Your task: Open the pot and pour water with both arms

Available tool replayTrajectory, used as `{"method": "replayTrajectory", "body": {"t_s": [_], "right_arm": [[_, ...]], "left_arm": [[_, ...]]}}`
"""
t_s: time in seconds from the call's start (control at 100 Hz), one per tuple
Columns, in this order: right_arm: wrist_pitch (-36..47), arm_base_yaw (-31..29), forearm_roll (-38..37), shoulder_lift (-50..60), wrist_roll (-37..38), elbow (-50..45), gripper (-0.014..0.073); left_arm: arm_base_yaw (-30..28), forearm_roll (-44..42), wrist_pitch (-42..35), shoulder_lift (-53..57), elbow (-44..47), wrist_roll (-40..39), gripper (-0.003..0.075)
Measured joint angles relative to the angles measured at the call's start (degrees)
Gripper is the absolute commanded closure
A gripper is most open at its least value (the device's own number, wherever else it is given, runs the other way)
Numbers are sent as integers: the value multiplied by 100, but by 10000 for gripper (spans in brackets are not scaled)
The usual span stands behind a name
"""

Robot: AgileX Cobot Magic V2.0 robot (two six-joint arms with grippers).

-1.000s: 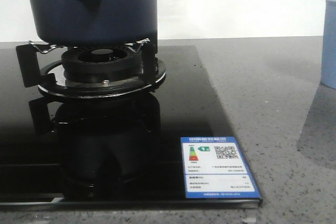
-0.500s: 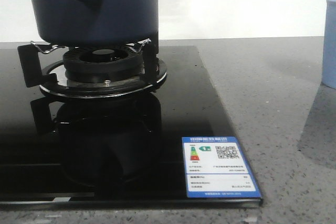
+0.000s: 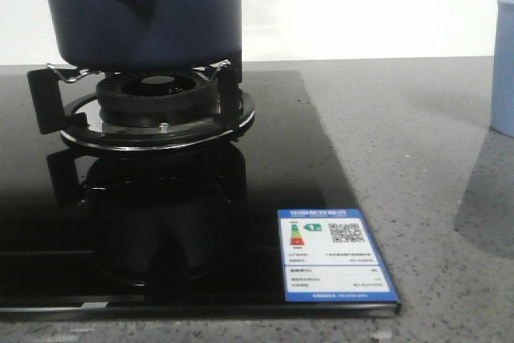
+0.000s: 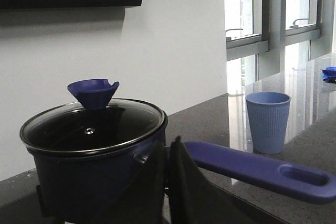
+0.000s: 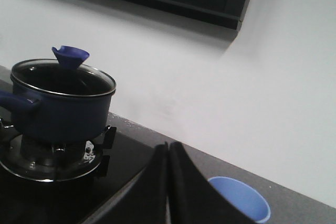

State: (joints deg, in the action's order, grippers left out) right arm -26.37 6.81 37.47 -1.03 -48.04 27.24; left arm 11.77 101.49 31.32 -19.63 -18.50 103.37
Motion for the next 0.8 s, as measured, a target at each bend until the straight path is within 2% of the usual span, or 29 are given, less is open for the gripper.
{"method": "replayTrajectory", "body": {"t_s": [0.8], "right_arm": [[54, 0, 108, 180, -13, -13, 659]], "left_arm": [[0, 12, -24, 203, 49, -11, 739]]}}
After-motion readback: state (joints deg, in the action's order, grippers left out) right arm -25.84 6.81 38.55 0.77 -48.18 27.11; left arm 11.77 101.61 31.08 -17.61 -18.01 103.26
